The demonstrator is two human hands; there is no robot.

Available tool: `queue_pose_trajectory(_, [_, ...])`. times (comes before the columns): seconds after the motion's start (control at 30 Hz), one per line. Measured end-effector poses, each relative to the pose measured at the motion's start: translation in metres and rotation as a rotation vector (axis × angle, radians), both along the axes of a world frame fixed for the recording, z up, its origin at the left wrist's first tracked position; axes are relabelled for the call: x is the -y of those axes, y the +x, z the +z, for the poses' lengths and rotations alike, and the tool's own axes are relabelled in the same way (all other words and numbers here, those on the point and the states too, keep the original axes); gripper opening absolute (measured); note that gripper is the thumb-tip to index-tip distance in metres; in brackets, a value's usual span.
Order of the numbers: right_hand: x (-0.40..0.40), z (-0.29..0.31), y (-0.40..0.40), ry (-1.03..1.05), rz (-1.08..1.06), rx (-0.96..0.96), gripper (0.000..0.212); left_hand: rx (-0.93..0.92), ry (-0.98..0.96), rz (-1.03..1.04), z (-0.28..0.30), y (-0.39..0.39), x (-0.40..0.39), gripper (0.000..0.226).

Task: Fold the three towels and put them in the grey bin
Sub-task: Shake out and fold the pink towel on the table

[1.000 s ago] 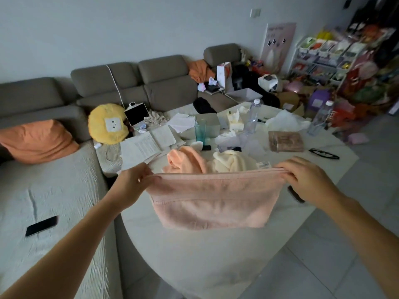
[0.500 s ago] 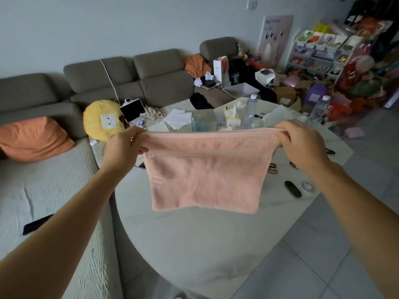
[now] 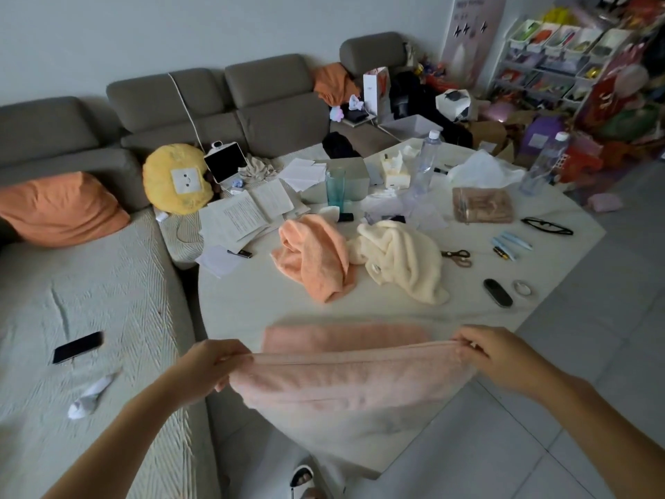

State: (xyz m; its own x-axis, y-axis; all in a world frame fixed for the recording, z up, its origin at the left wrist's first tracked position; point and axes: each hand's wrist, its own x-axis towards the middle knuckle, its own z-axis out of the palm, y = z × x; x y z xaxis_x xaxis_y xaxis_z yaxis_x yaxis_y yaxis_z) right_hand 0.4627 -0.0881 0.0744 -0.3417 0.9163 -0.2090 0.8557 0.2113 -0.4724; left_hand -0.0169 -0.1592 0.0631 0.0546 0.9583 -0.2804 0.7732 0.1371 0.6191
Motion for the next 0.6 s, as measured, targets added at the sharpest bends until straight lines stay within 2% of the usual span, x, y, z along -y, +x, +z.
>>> queue_pose_trajectory(0.1, [-0.002,-0.012,-0.002,-0.081,-0.063,-0.03,0.028,0.005,-0.007,-0.015,-0.018,0.003,-0.006,0.023])
queue_pose_trajectory(0.2, [-0.008,-0.029,-0.009,-0.114,-0.109,-0.019,0.017,-0.027,-0.001,0.026,-0.041,0.006,-0.017,0.025])
queue_pose_trajectory(0.47, [-0.073,-0.123,-0.047,-0.045,-0.336,0.036,0.013,-0.02,-0.009,0.353,-0.133,0.024,-0.087,0.018])
queue_pose_trajectory(0.6, [-0.088,-0.168,-0.068,-0.013,-0.441,0.042,0.018,-0.176,-0.12,0.498,-0.176,0.037,-0.09,0.027])
